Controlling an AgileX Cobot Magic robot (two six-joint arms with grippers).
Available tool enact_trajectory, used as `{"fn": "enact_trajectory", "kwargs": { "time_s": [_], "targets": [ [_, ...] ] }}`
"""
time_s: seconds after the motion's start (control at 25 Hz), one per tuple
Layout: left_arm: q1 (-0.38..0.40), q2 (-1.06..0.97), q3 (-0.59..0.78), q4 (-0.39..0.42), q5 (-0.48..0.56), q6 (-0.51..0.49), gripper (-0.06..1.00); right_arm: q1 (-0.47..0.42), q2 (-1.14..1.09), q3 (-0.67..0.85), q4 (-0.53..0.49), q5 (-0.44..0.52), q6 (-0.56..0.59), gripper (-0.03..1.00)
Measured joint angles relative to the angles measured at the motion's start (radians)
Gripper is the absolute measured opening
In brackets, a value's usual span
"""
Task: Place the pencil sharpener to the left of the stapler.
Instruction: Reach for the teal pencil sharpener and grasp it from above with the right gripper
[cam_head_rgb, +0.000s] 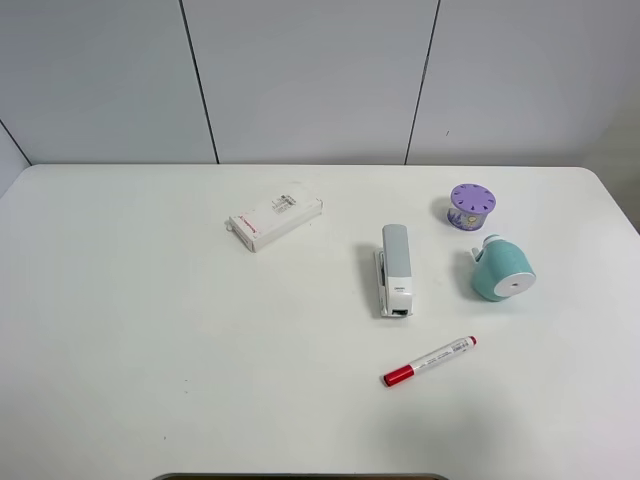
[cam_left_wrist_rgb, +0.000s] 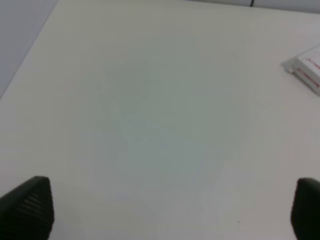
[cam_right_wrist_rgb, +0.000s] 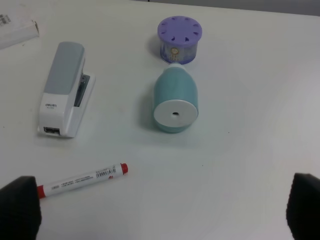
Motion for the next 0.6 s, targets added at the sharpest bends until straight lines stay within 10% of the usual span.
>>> {"fn": "enact_trajectory", "kwargs": {
  "time_s": [0.6],
  "targets": [
    [0.000,0.000,0.000,0.000,0.000,0.000,0.95,0.000,0.000,0.000,-0.011,0.000,0.008,0.98]
  ]
}}
